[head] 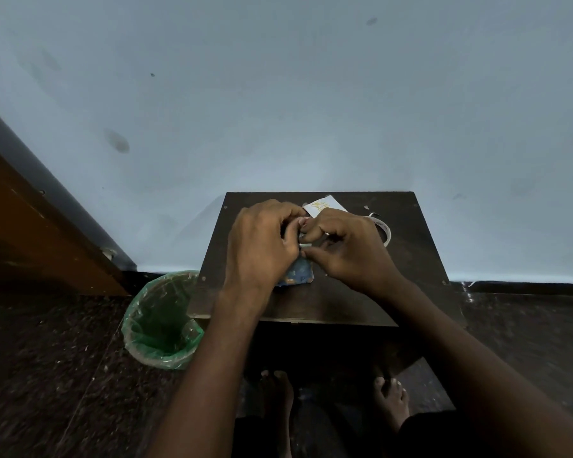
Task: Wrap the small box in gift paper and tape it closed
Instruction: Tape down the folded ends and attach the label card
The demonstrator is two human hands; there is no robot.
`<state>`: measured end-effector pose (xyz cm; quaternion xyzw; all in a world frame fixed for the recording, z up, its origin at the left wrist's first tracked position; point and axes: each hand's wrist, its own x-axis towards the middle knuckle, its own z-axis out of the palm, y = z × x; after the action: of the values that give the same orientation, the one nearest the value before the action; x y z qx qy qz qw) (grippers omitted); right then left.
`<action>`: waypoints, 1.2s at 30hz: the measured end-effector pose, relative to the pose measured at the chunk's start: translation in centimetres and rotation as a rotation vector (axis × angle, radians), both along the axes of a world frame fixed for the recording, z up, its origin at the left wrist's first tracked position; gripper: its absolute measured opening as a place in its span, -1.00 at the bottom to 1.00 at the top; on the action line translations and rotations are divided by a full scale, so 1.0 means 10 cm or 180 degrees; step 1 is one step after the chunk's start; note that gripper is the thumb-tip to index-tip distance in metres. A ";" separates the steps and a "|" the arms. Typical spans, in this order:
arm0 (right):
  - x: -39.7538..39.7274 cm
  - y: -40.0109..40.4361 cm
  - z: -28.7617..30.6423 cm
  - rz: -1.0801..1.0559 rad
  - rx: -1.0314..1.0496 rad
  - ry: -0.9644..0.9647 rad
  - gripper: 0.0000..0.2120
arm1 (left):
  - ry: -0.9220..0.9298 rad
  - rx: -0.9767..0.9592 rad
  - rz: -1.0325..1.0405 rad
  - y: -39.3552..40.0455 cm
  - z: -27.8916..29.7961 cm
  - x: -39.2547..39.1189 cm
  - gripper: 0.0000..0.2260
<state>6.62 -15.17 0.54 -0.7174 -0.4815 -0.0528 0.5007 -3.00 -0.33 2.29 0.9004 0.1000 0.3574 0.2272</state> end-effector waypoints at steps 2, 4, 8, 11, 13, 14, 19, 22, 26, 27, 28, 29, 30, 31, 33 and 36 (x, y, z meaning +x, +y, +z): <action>0.05 -0.10 0.09 0.0304 0.0177 0.0896 -0.94 | 0.0089 0.0111 -0.0091 0.01 0.01 0.02 -0.86; 0.16 -0.18 0.12 0.0038 0.0458 0.1514 -0.89 | 0.0121 0.0149 -0.0211 0.00 0.01 0.05 -0.81; 0.46 -0.24 -0.17 -0.1547 -0.0425 0.0802 -0.92 | 0.0176 0.0097 -0.0377 -0.07 0.01 0.11 -0.69; 0.53 -0.25 -0.35 -0.1734 -0.1315 0.0635 -0.97 | 0.0201 -0.0080 -0.0318 -0.06 0.01 0.10 -0.71; 0.51 -0.21 -0.38 -0.1714 -0.1630 0.0559 -0.94 | 0.0187 -0.0230 -0.0177 -0.07 0.01 0.10 -0.73; 0.50 -0.19 -0.39 -0.1738 -0.1694 0.0512 -0.89 | 0.0165 -0.0287 -0.0118 -0.07 0.01 0.10 -0.73; 0.44 -0.13 -0.38 -0.1932 -0.1689 0.0391 -0.70 | 0.0072 -0.0428 -0.0062 -0.09 -0.03 0.09 -0.73; 0.44 -0.13 -0.34 -0.1985 -0.1673 0.0384 -0.74 | -0.0013 -0.0653 -0.0056 -0.07 -0.06 0.09 -0.73; 0.48 -0.19 -0.30 -0.2107 -0.1441 0.0182 -0.88 | -0.0099 -0.0796 -0.0069 -0.08 -0.08 0.09 -0.74; 0.47 -0.22 -0.30 -0.2094 -0.1419 0.0192 -0.89 | -0.0114 -0.0789 -0.0052 -0.09 -0.08 0.09 -0.73; 0.46 -0.25 -0.30 -0.2048 -0.1400 0.0249 -0.89 | -0.0123 -0.0774 -0.0033 -0.10 -0.08 0.09 -0.73; 0.45 -0.27 -0.31 -0.1986 -0.1360 0.0351 -0.90 | -0.0127 -0.0761 -0.0019 -0.11 -0.09 0.10 -0.73; 0.43 -0.29 -0.30 -0.1933 -0.1284 0.0450 -0.90 | -0.0135 -0.0751 -0.0017 -0.11 -0.09 0.10 -0.73; 0.42 -0.29 -0.28 -0.1894 -0.1169 0.0535 -0.91 | -0.0136 -0.0742 -0.0012 -0.12 -0.09 0.09 -0.74; 0.38 -0.27 -0.18 -0.1811 -0.0772 0.0761 -0.91 | -0.0118 -0.0719 0.0013 -0.13 -0.08 0.08 -0.76; 0.24 -0.23 0.02 -0.1311 0.0069 0.1445 -0.93 | -0.0121 -0.0694 -0.0012 -0.15 -0.07 0.06 -0.79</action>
<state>8.99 -17.45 0.77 -0.7880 -0.2011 0.0033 0.5819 -2.38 -1.84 1.59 0.8635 0.1323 0.3610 0.3264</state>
